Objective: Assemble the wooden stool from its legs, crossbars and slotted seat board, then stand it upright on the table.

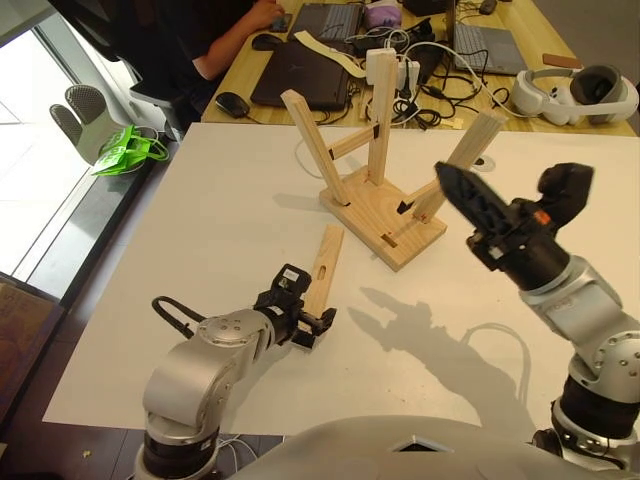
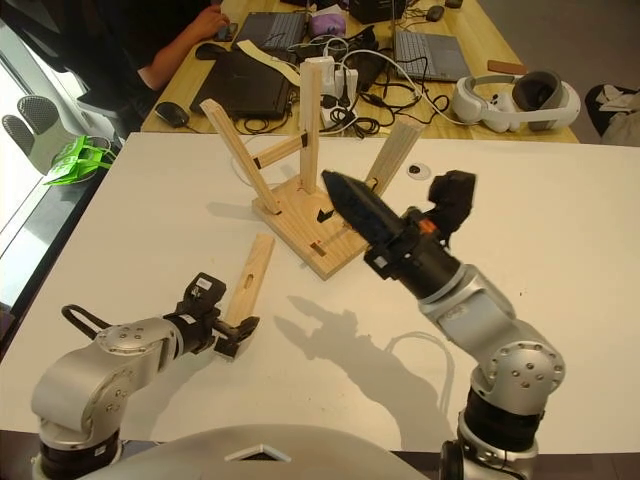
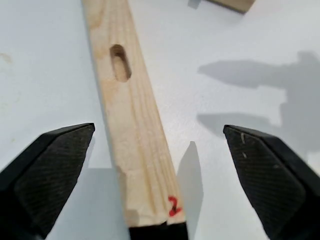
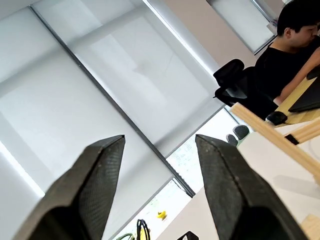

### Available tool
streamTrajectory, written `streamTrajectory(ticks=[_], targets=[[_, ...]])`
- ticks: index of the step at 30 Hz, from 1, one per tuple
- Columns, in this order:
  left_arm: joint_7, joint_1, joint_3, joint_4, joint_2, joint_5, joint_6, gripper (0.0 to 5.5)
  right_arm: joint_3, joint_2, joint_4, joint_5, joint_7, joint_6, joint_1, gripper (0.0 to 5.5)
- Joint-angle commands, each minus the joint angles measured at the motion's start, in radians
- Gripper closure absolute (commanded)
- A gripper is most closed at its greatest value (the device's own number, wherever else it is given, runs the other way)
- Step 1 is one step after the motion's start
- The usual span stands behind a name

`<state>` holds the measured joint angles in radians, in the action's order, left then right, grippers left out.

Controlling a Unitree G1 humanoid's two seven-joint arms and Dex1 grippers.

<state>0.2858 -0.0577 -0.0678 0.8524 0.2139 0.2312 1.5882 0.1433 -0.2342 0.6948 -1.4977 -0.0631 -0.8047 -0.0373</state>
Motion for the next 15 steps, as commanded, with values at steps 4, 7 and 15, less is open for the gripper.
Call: streamTrajectory(ticks=[4,7,15], targets=[[-0.087,0.032,0.048,-0.106,-0.125,-0.020,0.022,0.72,-0.222,0.059,0.051,0.379,0.029,0.113,0.043,2.90],[-0.104,0.031,0.046,-0.123,-0.110,-0.020,0.015,0.72,-0.232,0.073,0.041,0.429,0.025,0.148,0.031,2.90],[-0.073,0.009,-0.028,-0.151,0.080,-0.005,-0.105,1.73,-0.240,0.092,0.025,0.475,0.026,0.189,0.013,2.86]])
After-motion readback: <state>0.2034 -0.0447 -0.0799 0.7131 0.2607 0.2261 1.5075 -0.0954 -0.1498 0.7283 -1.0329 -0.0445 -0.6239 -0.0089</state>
